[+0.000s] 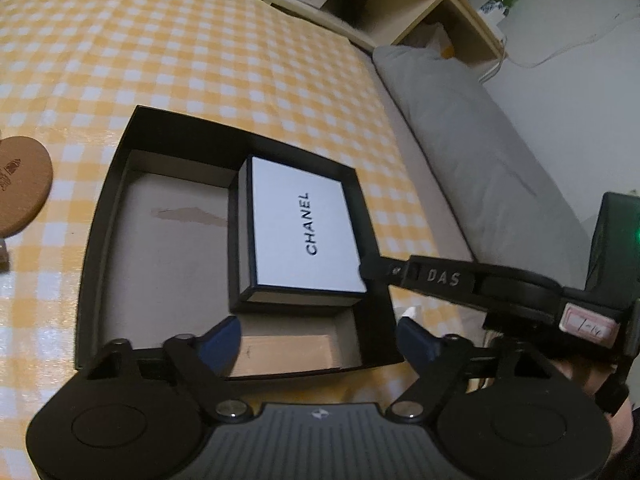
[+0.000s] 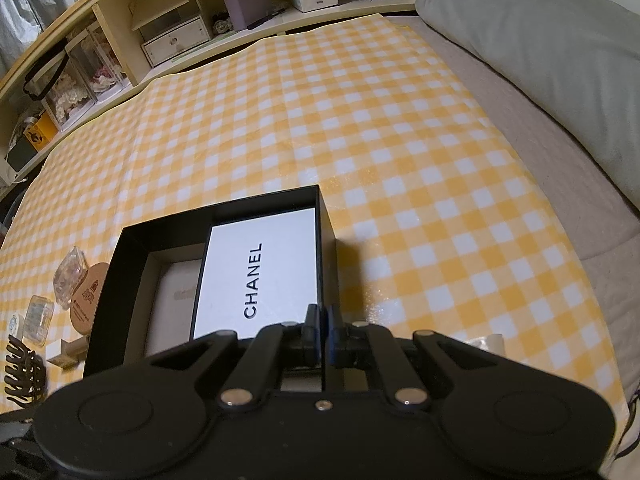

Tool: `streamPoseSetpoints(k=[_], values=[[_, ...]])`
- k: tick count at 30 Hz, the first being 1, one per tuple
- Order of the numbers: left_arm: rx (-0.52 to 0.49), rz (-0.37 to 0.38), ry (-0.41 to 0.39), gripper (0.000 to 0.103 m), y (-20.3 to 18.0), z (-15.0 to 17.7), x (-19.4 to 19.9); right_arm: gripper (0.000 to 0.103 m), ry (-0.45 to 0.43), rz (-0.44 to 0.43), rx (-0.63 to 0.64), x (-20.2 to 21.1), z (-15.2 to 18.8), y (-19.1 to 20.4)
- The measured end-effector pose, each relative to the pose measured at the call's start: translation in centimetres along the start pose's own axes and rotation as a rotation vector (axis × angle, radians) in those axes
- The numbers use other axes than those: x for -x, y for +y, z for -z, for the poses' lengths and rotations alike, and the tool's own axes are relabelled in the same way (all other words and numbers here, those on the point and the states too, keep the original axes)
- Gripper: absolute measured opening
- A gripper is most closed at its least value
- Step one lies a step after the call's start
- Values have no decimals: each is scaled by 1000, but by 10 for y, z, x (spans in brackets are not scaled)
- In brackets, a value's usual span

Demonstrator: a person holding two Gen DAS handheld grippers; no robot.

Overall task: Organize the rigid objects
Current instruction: 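Place the wooden lid into the black tray beside the CHANEL box, release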

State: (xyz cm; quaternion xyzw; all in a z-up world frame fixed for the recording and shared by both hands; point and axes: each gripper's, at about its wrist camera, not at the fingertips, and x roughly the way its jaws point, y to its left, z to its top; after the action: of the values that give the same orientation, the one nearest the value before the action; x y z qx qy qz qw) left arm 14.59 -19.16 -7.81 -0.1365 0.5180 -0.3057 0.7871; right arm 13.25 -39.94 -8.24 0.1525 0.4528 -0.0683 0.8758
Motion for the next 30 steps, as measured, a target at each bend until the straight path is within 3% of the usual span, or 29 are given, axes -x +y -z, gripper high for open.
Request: streamPoseSetpoints(k=[7, 9, 11, 16, 21, 24, 29, 30], values=[[-130, -123, 78, 35, -2, -12, 1, 4, 0, -1, -1, 0, 0, 0], [-198, -187, 93, 16, -4, -18, 3, 5, 0, -5, -7, 0, 0, -1], [-264, -249, 97, 9, -6, -24, 4, 5, 0, -10, -12, 1, 0, -2], [-389, -349, 187, 5, -5, -31, -3, 5, 0, -10, -14, 1, 0, -3], [-464, -380, 294, 5, -8, -28, -22, 5, 1, -14, -19, 1, 0, -3], [-451, -371, 314, 3, -9, -27, -35, 5, 1, -14, -18, 1, 0, -3], [-355, -276, 286, 0, -10, -25, -45, 5, 1, -15, -20, 1, 0, -4], [-351, -286, 277, 0, -13, -24, -47, 5, 1, -15, -20, 1, 0, -4]])
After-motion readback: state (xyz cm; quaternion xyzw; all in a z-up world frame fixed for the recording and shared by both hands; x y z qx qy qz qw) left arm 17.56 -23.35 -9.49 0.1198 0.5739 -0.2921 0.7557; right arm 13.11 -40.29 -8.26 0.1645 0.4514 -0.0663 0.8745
